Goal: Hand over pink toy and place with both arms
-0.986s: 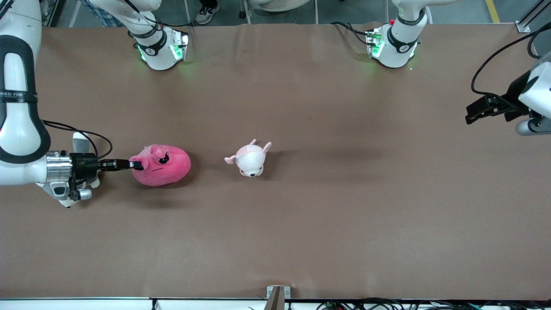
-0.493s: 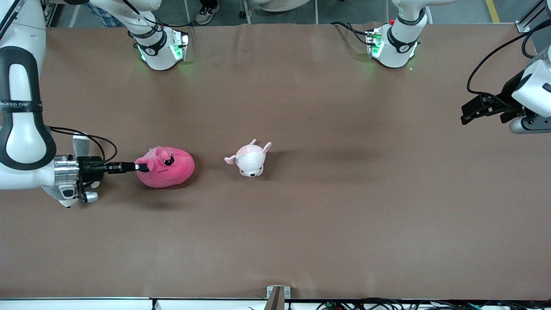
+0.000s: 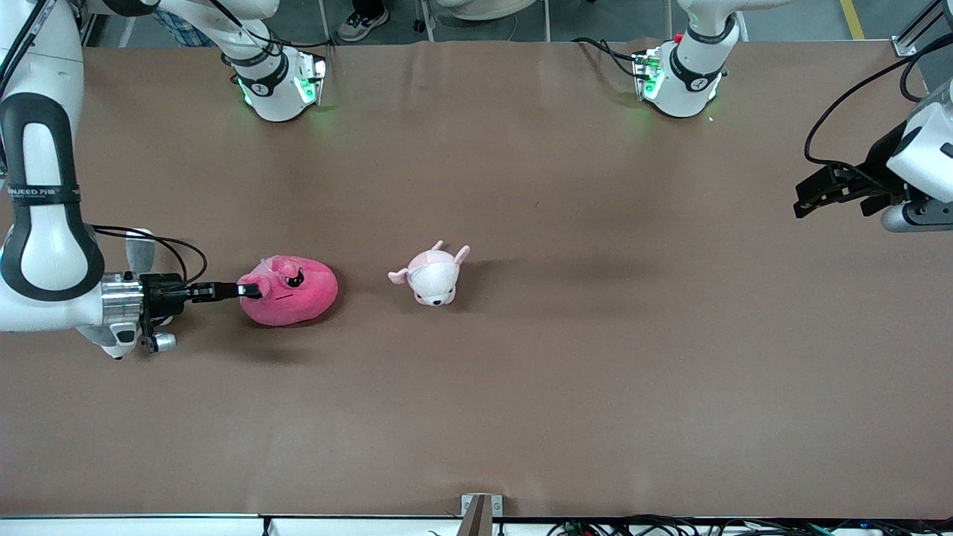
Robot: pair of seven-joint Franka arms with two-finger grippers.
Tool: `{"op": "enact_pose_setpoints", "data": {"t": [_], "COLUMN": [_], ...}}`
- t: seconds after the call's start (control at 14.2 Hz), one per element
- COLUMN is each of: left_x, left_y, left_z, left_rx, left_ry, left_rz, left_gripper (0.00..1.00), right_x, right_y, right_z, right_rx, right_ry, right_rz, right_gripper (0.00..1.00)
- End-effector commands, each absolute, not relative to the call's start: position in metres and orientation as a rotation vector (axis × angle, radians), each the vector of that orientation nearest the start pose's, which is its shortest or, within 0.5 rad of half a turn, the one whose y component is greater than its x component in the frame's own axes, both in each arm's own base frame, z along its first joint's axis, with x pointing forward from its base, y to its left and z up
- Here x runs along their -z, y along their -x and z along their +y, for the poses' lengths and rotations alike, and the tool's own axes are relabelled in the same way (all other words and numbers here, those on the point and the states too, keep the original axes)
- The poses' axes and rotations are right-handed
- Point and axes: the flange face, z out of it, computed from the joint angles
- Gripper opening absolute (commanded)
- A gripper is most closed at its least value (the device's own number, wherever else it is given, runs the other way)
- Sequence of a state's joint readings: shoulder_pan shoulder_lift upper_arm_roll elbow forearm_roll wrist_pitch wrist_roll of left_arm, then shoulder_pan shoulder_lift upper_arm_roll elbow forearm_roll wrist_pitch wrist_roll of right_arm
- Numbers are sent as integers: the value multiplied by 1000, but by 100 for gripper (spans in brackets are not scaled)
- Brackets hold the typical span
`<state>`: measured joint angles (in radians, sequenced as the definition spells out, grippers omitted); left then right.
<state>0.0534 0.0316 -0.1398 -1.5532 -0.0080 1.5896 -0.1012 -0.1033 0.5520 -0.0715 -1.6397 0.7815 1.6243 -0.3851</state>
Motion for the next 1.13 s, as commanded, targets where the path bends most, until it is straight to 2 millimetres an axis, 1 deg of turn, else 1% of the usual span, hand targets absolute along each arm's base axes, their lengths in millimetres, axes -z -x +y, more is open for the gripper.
{"op": "enact_pose_setpoints", "data": {"t": [0.0, 0.07, 0.14, 0.21, 0.28, 0.35, 0.42, 0.56, 0.63, 0.85, 0.92, 0.99, 1.06], "left_x": [-618, -616, -615, -615, -616, -618, -619, -620, -618, -625, -626, -626, -629], "left_y": [-560, -560, -560, -560, -560, -559, -558, -559, -560, -558, -557, -556, -555], "left_z": [-44, -43, -43, -43, -43, -41, -42, -40, -40, -36, -31, -23, -21], "left_rx": [14, 7, 4, 2, 4, 9, 11, 9, 7, 29, 27, 17, 22], "left_ry": [3169, 3169, 3169, 3169, 3169, 3167, 3168, 3167, 3164, 3142, 3141, 3141, 3140], "left_rz": [-20, -23, -23, -20, -20, -27, -27, -35, -32, -39, -50, -70, -77], "left_gripper": [100, 100, 100, 100, 100, 100, 100, 100, 100, 100, 100, 100, 100], "right_x": [-298, -313, -334, -360, -383, -413, -438, -477, -489, -524, -544, -556, -570], "right_y": [-640, -646, -649, -653, -653, -654, -654, -647, -643, -632, -629, -626, -623], "right_z": [-40, -42, -43, -47, -51, -58, -62, -68, -70, -82, -87, -91, -91], "right_rx": [-387, -376, -387, -403, -422, -414, -403, -357, -342, -282, -230, -208, -162], "right_ry": [2267, 2282, 2328, 2392, 2433, 2480, 2548, 2661, 2711, 2846, 2899, 2954, 3012], "right_rz": [128, 132, 109, 93, 92, 105, 113, 102, 94, 90, 88, 90, 78], "right_gripper": [100, 100, 100, 100, 100, 100, 100, 100, 100, 100, 100, 100, 100]}}
